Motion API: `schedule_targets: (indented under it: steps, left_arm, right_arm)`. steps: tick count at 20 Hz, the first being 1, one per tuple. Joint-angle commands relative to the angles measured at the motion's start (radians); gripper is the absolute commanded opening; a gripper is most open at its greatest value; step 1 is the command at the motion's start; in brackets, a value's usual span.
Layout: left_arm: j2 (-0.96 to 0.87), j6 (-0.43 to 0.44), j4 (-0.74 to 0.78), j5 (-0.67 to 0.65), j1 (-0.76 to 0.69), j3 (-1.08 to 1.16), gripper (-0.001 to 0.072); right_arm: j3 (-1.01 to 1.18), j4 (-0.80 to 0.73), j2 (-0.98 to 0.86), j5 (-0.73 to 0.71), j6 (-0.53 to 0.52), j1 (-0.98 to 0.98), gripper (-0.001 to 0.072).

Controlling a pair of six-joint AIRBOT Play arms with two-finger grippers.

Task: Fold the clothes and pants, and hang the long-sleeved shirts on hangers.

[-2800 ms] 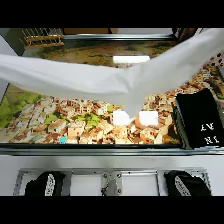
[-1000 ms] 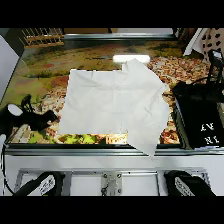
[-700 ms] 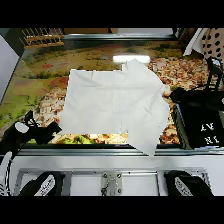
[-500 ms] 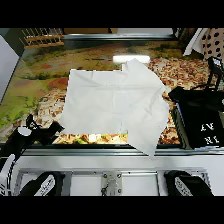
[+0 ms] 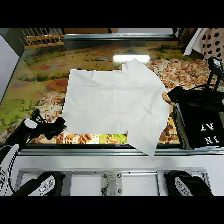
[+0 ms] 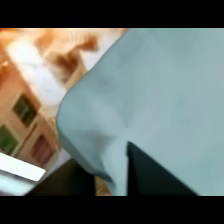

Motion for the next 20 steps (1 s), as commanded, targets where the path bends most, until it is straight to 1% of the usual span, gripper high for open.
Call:
schedule_targets:
  steps: [1, 3, 6, 9, 13, 15, 17, 20]
  left_arm:
    - [-0.018, 0.008, -0.005, 0.018, -0.048, 0.054, 0.001]
    - [-0.018, 0.013, 0.037, -0.014, -0.04, 0.093, 0.001]
    - [-0.018, 0.061, 0.071, -0.048, -0.041, 0.121, 0.001]
    - [-0.018, 0.064, 0.072, -0.043, -0.041, 0.121, 0.001]
    - [-0.018, 0.064, 0.071, -0.04, -0.041, 0.121, 0.001]
    - [-0.018, 0.064, 0.071, -0.034, -0.041, 0.121, 0.001]
    - [-0.018, 0.064, 0.071, -0.032, -0.041, 0.121, 0.001]
    - [-0.018, 0.064, 0.071, -0.023, -0.041, 0.121, 0.001]
  right_arm:
    - [-0.033, 0.004, -0.005, 0.056, -0.008, -0.071, 0.0591]
    - [-0.12, 0.004, -0.01, 0.085, -0.027, -0.178, 0.059]
    - [-0.29, 0.018, -0.072, 0.077, -0.089, -0.338, 0.059]
    - [-0.394, 0.125, -0.211, 0.008, -0.23, -0.426, 0.0588]
    - [-0.4, 0.301, -0.389, -0.082, -0.364, -0.398, 0.0582]
    - [-0.4, 0.382, -0.446, -0.095, -0.418, -0.376, 0.0582]
    - [-0.4, 0.431, -0.484, -0.095, -0.446, -0.348, 0.0581]
    - [-0.4, 0.44, -0.504, -0.111, -0.455, -0.299, 0.058]
